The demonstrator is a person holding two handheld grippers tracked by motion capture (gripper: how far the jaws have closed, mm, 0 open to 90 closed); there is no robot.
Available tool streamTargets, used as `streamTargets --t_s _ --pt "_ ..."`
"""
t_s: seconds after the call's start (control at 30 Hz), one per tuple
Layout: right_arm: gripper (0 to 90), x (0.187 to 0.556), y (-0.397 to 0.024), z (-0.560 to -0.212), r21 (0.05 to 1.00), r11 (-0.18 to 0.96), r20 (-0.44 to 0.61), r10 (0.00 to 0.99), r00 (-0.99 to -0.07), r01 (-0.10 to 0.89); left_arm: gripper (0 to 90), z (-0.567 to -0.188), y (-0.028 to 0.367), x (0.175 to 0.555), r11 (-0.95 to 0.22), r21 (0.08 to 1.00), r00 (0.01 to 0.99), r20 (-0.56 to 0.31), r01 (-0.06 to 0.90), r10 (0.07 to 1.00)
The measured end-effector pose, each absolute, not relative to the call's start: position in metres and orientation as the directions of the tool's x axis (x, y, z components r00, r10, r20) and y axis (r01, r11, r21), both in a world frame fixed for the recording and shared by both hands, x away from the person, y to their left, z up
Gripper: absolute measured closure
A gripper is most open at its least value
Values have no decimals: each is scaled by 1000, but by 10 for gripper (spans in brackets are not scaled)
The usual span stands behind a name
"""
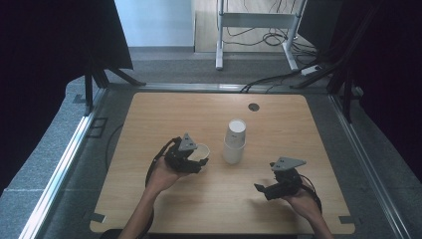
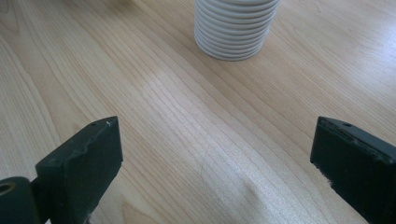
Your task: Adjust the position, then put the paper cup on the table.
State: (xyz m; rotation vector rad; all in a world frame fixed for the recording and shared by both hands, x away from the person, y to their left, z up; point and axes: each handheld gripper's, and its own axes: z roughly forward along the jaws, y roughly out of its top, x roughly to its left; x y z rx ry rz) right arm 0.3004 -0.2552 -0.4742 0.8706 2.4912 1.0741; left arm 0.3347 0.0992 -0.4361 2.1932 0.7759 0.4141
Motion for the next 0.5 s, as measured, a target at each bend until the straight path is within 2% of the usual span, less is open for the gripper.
streamTargets --t_s 0.5 --pt "11 303 -256 -479 738 529 -20 637 -771 418 322 -438 111 346 -511 742 704 75 434 707"
